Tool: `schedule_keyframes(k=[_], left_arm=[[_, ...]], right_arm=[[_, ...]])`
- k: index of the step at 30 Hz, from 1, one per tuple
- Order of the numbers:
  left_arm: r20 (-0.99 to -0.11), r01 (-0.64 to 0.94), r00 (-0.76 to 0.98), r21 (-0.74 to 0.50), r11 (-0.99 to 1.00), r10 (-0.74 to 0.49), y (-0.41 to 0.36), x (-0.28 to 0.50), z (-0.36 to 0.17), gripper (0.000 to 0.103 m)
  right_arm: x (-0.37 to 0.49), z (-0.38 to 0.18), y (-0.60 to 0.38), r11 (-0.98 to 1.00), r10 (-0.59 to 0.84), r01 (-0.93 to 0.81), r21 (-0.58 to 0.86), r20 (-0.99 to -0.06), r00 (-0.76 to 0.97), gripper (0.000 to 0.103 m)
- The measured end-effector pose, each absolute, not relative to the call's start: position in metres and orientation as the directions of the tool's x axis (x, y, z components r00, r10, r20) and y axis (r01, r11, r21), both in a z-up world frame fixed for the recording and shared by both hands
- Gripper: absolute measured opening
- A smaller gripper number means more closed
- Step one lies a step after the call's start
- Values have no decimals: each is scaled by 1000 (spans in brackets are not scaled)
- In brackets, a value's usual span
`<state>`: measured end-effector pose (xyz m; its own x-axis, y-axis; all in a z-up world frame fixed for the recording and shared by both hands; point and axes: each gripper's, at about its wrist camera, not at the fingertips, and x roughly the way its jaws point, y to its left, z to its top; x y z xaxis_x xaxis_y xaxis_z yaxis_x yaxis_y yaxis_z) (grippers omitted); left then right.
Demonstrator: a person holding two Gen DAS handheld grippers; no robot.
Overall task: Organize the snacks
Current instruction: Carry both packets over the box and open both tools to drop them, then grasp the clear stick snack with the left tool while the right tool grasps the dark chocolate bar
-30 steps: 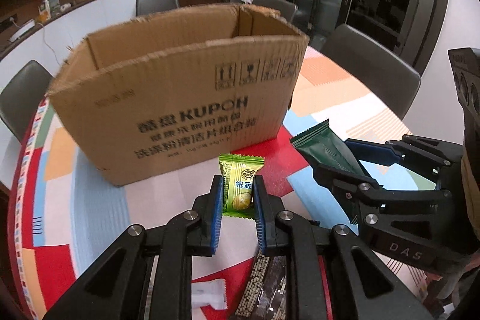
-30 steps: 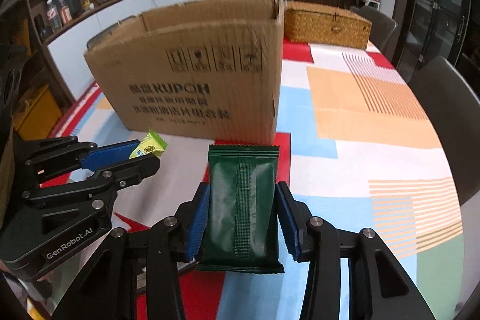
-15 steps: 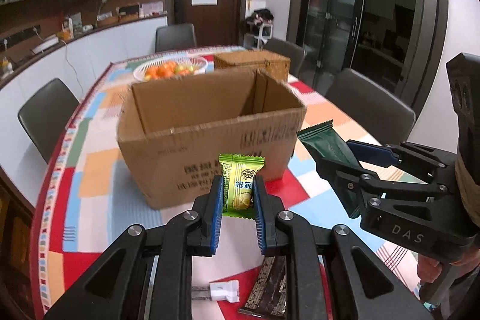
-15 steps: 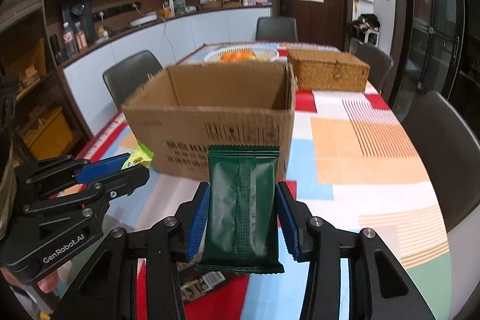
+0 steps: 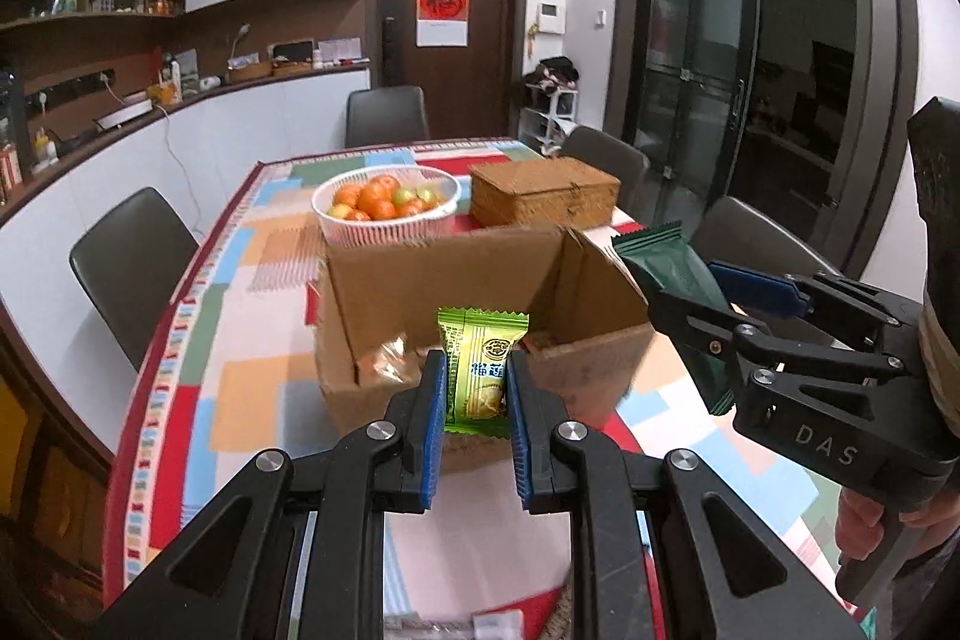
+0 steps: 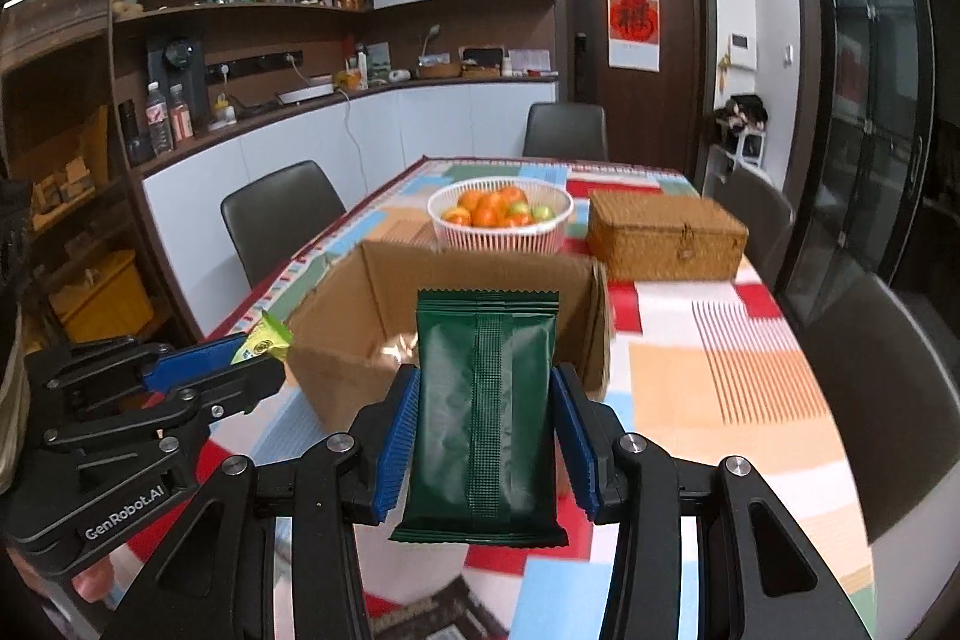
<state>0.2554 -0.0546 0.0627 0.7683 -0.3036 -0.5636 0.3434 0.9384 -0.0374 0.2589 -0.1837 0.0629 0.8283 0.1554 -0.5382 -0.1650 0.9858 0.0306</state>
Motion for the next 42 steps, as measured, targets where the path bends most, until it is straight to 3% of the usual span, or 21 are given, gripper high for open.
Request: schedule_keyframes(k=[7, 24, 26, 27, 29, 42], left_arm=[[-555, 323, 781, -33, 946, -286, -47, 290, 71, 20], [-643, 306, 709, -91, 948, -290, -50, 365, 48, 21], [-643, 280, 720, -76, 957, -261, -50, 365, 48, 37], [-635, 271, 729, -73, 960, -254, -49, 362, 49, 50], [-621, 273, 742, -65, 960, -253, -46, 352, 51, 51], [-590, 291, 772, -3, 957, -237, -32, 261, 43, 52]], right_arm=[[293, 75, -176, 985, 152, -171, 15, -537, 830, 45], [365, 68, -170, 985, 148, -170, 18, -596, 789, 45], [370, 66, -171, 985, 153, -173, 25, -598, 787, 46], [370, 65, -171, 985, 153, -171, 29, -599, 786, 52], [369, 64, -174, 988, 144, -147, 45, -606, 783, 60], [292, 51, -172, 988, 152, -127, 83, -592, 791, 60]])
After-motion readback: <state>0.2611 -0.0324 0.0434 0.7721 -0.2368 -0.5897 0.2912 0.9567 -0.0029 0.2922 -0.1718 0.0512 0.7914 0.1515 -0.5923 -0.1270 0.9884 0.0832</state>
